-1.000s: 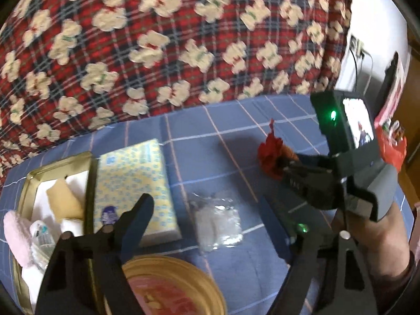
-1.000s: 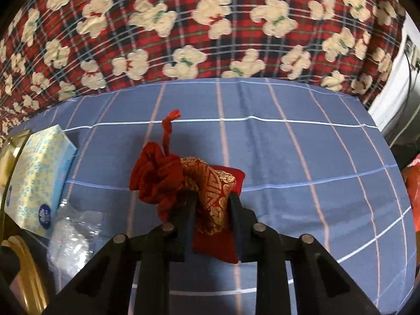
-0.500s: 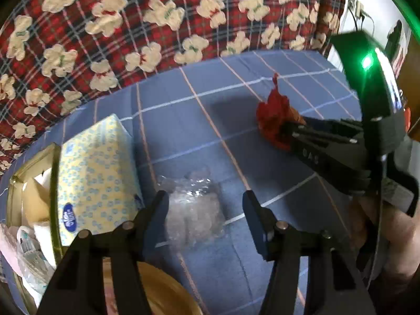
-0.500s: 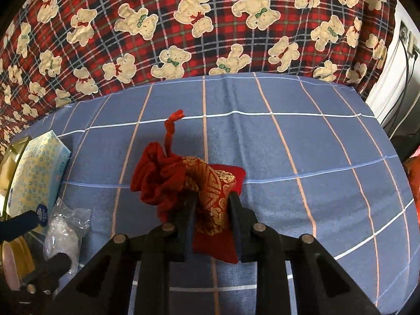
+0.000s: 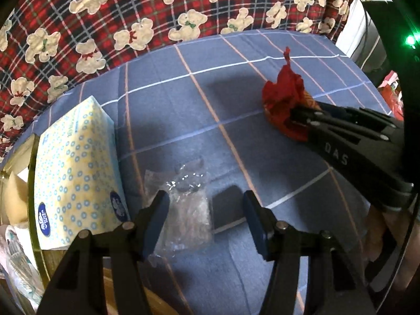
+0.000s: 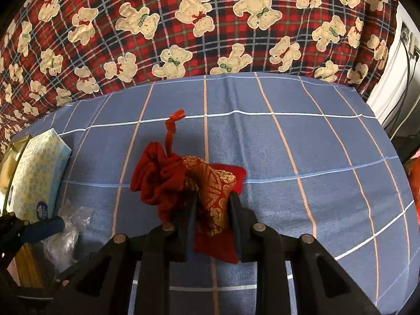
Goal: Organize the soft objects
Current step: 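Grasp the red drawstring pouch with the right tool while the left tool grasps the clear bag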
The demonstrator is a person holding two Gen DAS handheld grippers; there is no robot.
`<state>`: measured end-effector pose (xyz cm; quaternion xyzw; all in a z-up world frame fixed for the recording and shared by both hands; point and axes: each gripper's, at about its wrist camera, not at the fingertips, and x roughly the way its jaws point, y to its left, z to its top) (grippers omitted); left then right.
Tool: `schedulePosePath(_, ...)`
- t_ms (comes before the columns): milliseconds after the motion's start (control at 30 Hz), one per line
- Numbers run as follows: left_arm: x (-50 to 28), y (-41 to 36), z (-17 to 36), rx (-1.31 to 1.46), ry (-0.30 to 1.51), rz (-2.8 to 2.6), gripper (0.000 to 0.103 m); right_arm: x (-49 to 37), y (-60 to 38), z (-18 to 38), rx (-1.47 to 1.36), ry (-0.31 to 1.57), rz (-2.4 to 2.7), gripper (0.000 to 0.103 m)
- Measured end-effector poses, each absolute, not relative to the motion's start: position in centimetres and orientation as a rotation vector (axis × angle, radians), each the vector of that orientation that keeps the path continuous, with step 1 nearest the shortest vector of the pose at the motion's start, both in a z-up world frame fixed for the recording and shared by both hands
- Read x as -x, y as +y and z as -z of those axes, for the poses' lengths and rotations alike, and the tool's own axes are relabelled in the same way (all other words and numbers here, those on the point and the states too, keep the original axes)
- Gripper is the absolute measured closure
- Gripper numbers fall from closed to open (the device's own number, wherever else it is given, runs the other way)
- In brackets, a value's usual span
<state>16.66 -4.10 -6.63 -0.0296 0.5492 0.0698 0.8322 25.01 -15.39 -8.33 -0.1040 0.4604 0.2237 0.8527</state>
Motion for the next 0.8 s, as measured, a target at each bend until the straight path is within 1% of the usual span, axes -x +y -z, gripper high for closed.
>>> schedulePosePath(67,-16.7,-4.3,6.9,0.045,1.172,-0.161,0.045,-25.0,-15.4,8.4,0.221,0.964,-0.473,0.078)
schedulePosePath(100,-16.7,-4.3,6.9,0.039,1.17,-0.165,0.047,-25.0,-15.4,8.4,0.219,0.965,-0.474,0.078)
schedulePosePath(167,-16.7,-4.1,6.9,0.013,1.156,-0.195,0.08,-24.9,-15.4,8.5,0.216,0.965,-0.475,0.078)
schedulePosePath(200,-16.7,-3.8,6.9,0.029,1.153,-0.19,0.081,-24.9,-15.5,8.5,0.215,0.965,-0.476,0.078)
schedulePosePath(267,-16.6,-3.4,6.8,0.045,1.149,-0.173,0.089,-25.0,-15.5,8.6,0.213,0.965,-0.477,0.078)
schedulePosePath(333,-16.3,-3.4,6.6,0.051,1.137,-0.174,0.094,-24.9,-15.6,8.6,0.212,0.965,-0.477,0.077)
schedulePosePath(367,-16.1,-3.4,6.4,0.053,1.127,-0.171,0.096,-25.0,-15.6,8.6,0.21,0.965,-0.478,0.078)
schedulePosePath(567,-14.6,-2.7,4.0,0.101,1.021,-0.127,0.096,-24.8,-16.1,7.9,0.174,0.928,-0.485,0.078)
schedulePosePath(800,-12.1,-1.1,2.4,0.2,0.834,-0.087,0.096,-24.4,-15.5,7.8,0.16,0.911,-0.527,0.078)
